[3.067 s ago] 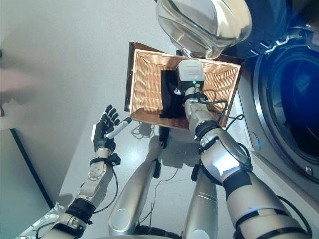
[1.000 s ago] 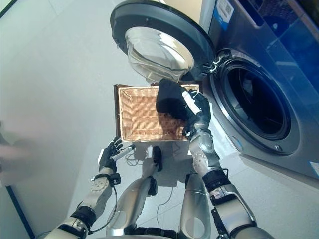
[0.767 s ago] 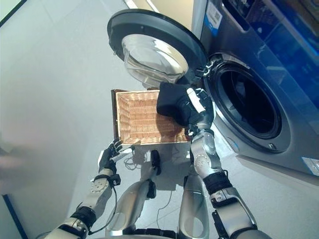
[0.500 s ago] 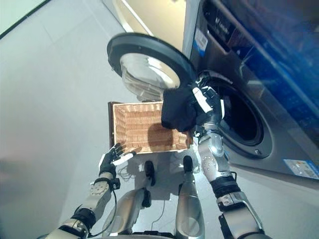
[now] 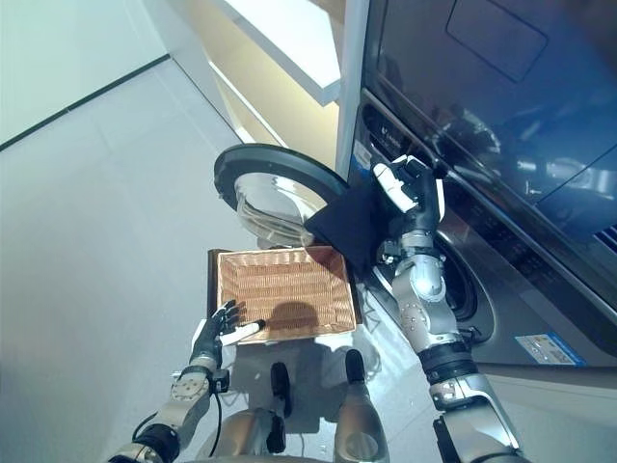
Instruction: Pick up the clothes and place them into the washing machine
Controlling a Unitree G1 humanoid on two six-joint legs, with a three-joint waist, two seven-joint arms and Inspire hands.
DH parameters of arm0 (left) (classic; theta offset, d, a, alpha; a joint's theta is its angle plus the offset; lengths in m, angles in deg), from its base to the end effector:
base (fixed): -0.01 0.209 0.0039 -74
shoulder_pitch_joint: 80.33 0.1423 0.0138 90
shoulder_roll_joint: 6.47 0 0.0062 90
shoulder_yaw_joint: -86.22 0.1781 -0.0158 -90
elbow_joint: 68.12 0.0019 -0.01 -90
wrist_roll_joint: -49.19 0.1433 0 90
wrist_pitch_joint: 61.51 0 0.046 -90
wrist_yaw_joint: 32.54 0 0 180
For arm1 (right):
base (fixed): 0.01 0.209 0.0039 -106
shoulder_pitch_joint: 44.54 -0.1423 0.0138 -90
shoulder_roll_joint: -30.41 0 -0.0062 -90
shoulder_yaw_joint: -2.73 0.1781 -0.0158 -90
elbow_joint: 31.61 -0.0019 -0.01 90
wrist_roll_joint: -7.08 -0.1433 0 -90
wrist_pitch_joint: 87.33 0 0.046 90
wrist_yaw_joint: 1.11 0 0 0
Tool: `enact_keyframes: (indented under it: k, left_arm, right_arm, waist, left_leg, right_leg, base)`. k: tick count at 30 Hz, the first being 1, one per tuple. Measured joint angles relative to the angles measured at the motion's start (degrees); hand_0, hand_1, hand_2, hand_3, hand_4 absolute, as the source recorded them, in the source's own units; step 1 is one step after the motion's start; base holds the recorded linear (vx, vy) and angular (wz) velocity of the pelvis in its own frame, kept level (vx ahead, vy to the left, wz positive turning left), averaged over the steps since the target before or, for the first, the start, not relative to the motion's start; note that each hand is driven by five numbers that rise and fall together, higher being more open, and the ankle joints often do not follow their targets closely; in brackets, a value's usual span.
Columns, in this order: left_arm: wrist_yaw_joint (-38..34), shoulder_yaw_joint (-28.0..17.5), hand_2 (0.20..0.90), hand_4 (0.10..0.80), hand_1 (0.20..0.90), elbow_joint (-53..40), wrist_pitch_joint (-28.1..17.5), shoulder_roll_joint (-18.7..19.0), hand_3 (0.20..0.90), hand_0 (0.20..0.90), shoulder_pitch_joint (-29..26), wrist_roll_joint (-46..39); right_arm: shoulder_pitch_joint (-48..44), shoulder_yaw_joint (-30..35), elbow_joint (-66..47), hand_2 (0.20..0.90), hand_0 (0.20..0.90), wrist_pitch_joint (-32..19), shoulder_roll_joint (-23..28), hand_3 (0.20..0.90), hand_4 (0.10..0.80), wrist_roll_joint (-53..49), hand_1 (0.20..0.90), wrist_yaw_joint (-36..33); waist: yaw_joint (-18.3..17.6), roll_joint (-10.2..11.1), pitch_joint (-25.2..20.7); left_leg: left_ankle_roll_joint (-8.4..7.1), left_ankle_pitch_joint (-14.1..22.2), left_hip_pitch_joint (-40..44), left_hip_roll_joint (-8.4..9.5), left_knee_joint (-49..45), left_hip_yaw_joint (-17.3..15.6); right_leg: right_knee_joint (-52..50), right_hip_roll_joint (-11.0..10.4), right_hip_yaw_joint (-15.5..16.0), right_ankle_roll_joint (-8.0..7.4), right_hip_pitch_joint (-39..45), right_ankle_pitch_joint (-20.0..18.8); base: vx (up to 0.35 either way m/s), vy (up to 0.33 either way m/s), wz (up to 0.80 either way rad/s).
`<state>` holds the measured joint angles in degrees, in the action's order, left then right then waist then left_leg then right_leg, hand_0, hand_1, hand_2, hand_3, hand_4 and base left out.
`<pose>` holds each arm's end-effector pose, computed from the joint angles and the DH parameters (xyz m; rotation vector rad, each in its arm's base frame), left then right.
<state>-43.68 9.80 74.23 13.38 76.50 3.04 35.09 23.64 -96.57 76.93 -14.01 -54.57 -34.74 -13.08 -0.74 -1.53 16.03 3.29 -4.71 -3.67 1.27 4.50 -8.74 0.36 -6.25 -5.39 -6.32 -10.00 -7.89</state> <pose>0.1709 0.1668 -0.0734 0.0870 0.5537 0.1237 0.2764 -0.1876 0.0939 0.3556 -0.2373 -0.1204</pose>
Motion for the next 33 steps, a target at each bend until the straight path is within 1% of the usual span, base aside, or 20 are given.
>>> enact_keyframes:
  k: [4,8,13,15,18,22,25,27,28,29,31,33]
  left_arm:
    - [0.19,-0.02,0.900,0.800,0.900,-0.04,0.27,0.04,0.900,0.900,1.66,0.00]
    - [1.00,0.04,0.900,0.800,0.900,-0.79,0.45,0.30,0.900,0.900,1.87,0.26]
    - [0.97,0.05,0.900,0.800,0.900,-1.30,0.49,0.77,0.900,0.900,1.79,2.54]
    - [0.93,0.05,0.900,0.800,0.900,-1.30,0.49,0.77,0.900,0.900,1.84,2.54]
    - [0.89,0.03,0.900,0.800,0.900,-1.28,0.53,0.76,0.900,0.900,2.18,2.42]
    - [0.80,-0.02,0.900,0.800,0.900,-1.29,0.87,0.75,0.900,0.900,2.22,1.83]
    - [0.81,0.15,0.900,0.800,0.900,-1.34,0.90,0.76,0.900,0.900,2.34,0.63]
    - [0.82,0.78,0.900,0.800,0.900,-1.40,0.90,0.73,0.900,0.900,2.62,-0.15]
    - [0.91,1.22,0.900,0.800,0.900,-1.49,0.91,0.57,0.900,0.900,2.66,-0.19]
    - [0.94,1.25,0.900,0.800,0.900,-1.62,0.91,0.32,0.900,0.900,2.76,-0.30]
    - [1.00,1.29,0.900,0.800,0.900,-1.87,0.91,-0.29,0.900,0.900,3.32,-0.49]
    - [1.00,1.31,0.900,0.800,0.900,-1.88,0.91,-0.26,0.900,0.900,3.54,-1.40]
  right_arm:
    - [2.68,0.50,0.22,0.200,0.200,0.48,-1.12,0.200,0.300,-1.55,0.200,0.79]
    - [3.66,1.07,0.27,0.200,0.200,0.50,-1.18,0.200,0.300,-1.53,0.200,0.81]
    - [3.77,1.51,0.29,0.200,0.200,0.49,-1.45,0.200,0.300,-1.52,0.200,0.82]
    - [4.08,2.84,0.89,0.200,0.200,0.34,-3.06,0.200,0.300,-2.29,0.200,0.92]
    - [4.49,3.15,3.58,0.200,0.200,0.32,-5.02,0.200,0.300,-5.61,0.200,0.92]
    - [6.29,3.37,7.94,0.200,0.200,-0.46,-8.77,0.200,0.300,-12.20,0.200,1.01]
    - [7.71,4.15,11.52,0.200,0.200,-0.90,-12.00,0.200,0.300,-17.97,0.200,1.09]
    - [8.14,4.83,13.17,0.200,0.200,-1.25,-13.46,0.200,0.300,-21.61,0.200,1.11]
    - [8.11,5.03,13.88,0.200,0.200,-1.99,-13.85,0.200,0.300,-23.45,0.200,1.13]
    - [8.14,5.24,14.23,0.200,0.200,-2.21,-13.90,0.200,0.300,-24.10,0.200,1.14]
    - [8.11,5.87,15.79,0.200,0.200,-2.45,-13.93,0.200,0.300,-25.96,0.200,1.14]
    - [8.15,6.03,16.55,0.200,0.200,-2.67,-14.17,0.200,0.300,-26.35,0.200,1.13]
  waist:
    - [-0.13,-0.05,-1.41]
    - [-0.23,-0.06,-1.53]
    - [-0.25,-0.09,-2.17]
    - [-0.26,-0.09,-2.23]
    - [-0.25,-0.11,-2.92]
    - [-0.32,-0.23,-3.58]
    - [-0.40,-0.51,-3.65]
    - [-0.46,-1.21,-4.34]
    - [-0.57,-2.06,-4.42]
    - [-0.60,-2.49,-4.39]
    - [-0.58,-4.31,-4.52]
    - [-0.48,-5.17,-4.46]
  left_leg:
    - [-0.03,0.31,0.35,-0.07,0.01,-0.17]
    - [-0.04,0.31,0.36,-0.10,0.02,-0.17]
    - [-0.04,0.32,0.37,-0.12,0.03,-0.16]
    - [-0.04,0.31,0.77,-0.14,0.02,-0.13]
    - [-0.18,0.59,1.30,-0.15,0.05,-0.20]
    - [-0.17,0.61,1.27,-0.17,0.05,-0.28]
    - [-0.17,0.62,1.04,-0.13,0.05,-0.33]
    - [-0.15,0.58,-0.11,0.01,0.04,-0.43]
    - [0.03,0.36,-0.97,0.21,0.03,-0.44]
    - [0.03,0.36,-1.15,0.31,0.03,-0.38]
    - [0.11,0.30,-1.87,0.66,0.02,-0.37]
    - [0.10,0.31,-1.86,0.68,0.02,-0.36]
  right_leg:
    - [0.84,0.01,0.00,0.00,0.72,-0.01]
    - [0.98,0.01,0.03,0.01,0.81,-0.01]
    - [0.96,0.01,0.06,0.01,0.83,-0.02]
    - [1.00,0.02,0.08,0.01,1.30,-0.01]
    - [1.01,0.03,0.04,0.05,1.65,0.06]
    - [0.98,0.04,-0.02,0.24,1.52,0.21]
    - [0.96,-0.02,-0.09,0.00,1.25,0.46]
    - [0.77,-0.20,-0.18,-0.03,-0.09,0.46]
    - [0.65,-0.32,-0.23,-0.07,-0.91,0.30]
    - [0.65,-0.38,-0.22,-0.01,-1.07,0.17]
    - [0.85,-0.76,-0.20,-0.43,-1.69,-0.25]
    - [0.86,-0.77,-0.17,-0.44,-1.66,-0.23]
  base:
    - [0.020,-0.001,-0.01]
    - [0.008,-0.001,0.00]
    - [0.000,0.000,0.00]
    - [0.000,0.000,0.00]
    - [0.000,-0.004,-0.04]
    - [-0.030,0.007,-0.02]
    - [-0.060,0.023,-0.03]
    - [-0.064,0.036,-0.01]
    - [-0.061,0.042,0.02]
    - [-0.041,0.036,0.04]
    - [-0.020,0.029,0.05]
    - [0.000,0.000,0.00]
